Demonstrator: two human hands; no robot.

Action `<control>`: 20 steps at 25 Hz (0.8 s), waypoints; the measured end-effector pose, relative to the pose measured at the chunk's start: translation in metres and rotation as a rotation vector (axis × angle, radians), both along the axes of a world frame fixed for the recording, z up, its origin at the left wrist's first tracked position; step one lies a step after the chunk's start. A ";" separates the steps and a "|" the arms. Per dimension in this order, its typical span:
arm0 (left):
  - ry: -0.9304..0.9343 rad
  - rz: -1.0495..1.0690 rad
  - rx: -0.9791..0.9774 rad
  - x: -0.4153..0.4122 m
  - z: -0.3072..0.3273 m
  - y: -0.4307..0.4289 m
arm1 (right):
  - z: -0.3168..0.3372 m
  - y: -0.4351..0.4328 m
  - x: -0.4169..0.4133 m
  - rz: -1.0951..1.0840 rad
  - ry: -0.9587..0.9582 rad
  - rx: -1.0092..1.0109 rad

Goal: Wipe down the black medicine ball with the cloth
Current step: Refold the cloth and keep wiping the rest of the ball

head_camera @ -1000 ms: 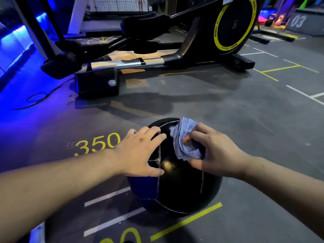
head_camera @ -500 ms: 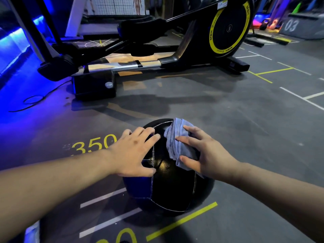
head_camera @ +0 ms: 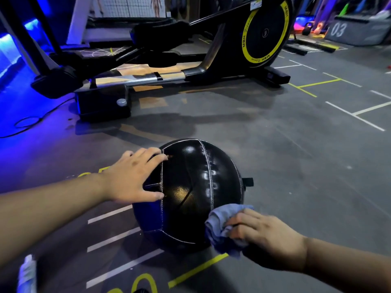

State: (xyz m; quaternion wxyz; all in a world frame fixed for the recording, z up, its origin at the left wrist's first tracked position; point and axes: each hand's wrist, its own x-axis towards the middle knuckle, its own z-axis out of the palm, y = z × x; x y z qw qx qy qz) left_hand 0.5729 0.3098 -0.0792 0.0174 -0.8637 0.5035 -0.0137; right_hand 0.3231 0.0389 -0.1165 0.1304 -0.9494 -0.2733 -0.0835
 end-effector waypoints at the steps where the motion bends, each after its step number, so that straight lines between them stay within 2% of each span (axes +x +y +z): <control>1: 0.020 0.003 -0.003 0.002 -0.001 0.004 | 0.002 -0.003 -0.003 -0.124 0.064 0.111; 4: 0.055 -0.006 -0.031 0.002 -0.003 0.010 | 0.010 -0.014 0.002 -0.567 0.284 0.624; 6: 0.065 -0.016 -0.050 0.000 -0.003 0.008 | 0.012 -0.033 0.014 -0.751 0.535 1.018; 7: 0.063 -0.025 -0.058 -0.001 -0.002 0.005 | 0.012 -0.043 0.019 -0.831 0.656 1.174; 8: 0.059 -0.033 -0.062 -0.002 -0.002 0.003 | 0.010 -0.051 0.024 -0.912 0.742 1.243; 9: 0.054 -0.039 -0.061 -0.003 -0.003 0.001 | 0.009 -0.057 0.029 -0.993 0.776 1.213; 10: 0.046 -0.040 -0.057 -0.003 -0.003 -0.001 | 0.007 -0.062 0.034 -1.056 0.753 1.072; 12: 0.033 -0.037 -0.059 -0.003 -0.003 -0.002 | 0.001 -0.062 0.046 -1.142 0.600 0.669; 13: 0.028 -0.038 -0.063 -0.003 -0.003 -0.001 | 0.000 -0.059 0.052 -1.157 0.551 0.530; 14: 0.024 -0.041 -0.063 -0.002 -0.003 -0.001 | -0.002 -0.058 0.057 -1.163 0.547 0.485; 17: 0.041 -0.033 -0.051 0.000 -0.001 0.005 | -0.009 -0.058 0.065 -1.103 0.625 0.608; 20: 0.007 0.007 -0.040 0.005 0.001 0.014 | 0.003 -0.052 0.069 -1.011 0.610 0.751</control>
